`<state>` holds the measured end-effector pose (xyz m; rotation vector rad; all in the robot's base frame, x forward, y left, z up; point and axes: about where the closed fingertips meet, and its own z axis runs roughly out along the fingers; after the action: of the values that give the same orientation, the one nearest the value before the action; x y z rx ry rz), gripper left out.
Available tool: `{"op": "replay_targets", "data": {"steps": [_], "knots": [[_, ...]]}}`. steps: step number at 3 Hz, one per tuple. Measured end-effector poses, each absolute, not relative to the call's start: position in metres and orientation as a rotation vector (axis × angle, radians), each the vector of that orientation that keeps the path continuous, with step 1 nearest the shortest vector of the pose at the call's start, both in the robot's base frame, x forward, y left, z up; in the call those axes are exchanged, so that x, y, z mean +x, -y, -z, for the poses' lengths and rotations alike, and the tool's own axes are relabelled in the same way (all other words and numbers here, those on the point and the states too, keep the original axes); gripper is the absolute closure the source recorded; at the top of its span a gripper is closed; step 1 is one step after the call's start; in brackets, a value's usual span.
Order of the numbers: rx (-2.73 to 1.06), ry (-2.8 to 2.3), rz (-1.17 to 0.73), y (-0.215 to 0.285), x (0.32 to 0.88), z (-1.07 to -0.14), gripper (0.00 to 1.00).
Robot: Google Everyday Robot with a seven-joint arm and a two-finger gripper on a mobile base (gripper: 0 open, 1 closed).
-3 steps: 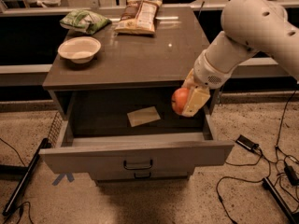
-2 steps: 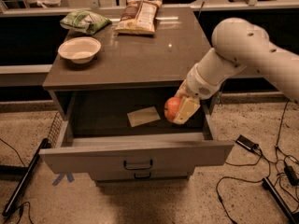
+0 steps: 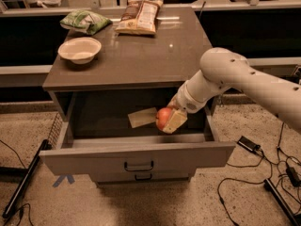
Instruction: Place apple into top drawer
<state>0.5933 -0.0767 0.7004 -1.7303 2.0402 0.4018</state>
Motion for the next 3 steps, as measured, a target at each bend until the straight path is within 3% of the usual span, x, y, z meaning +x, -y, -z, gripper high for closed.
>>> {"op": "replay_targets", "data": {"steps": [3], "knots": [[-1.617,-2.034,-0.360,0.078,0.606,-0.641,1.00]]}}
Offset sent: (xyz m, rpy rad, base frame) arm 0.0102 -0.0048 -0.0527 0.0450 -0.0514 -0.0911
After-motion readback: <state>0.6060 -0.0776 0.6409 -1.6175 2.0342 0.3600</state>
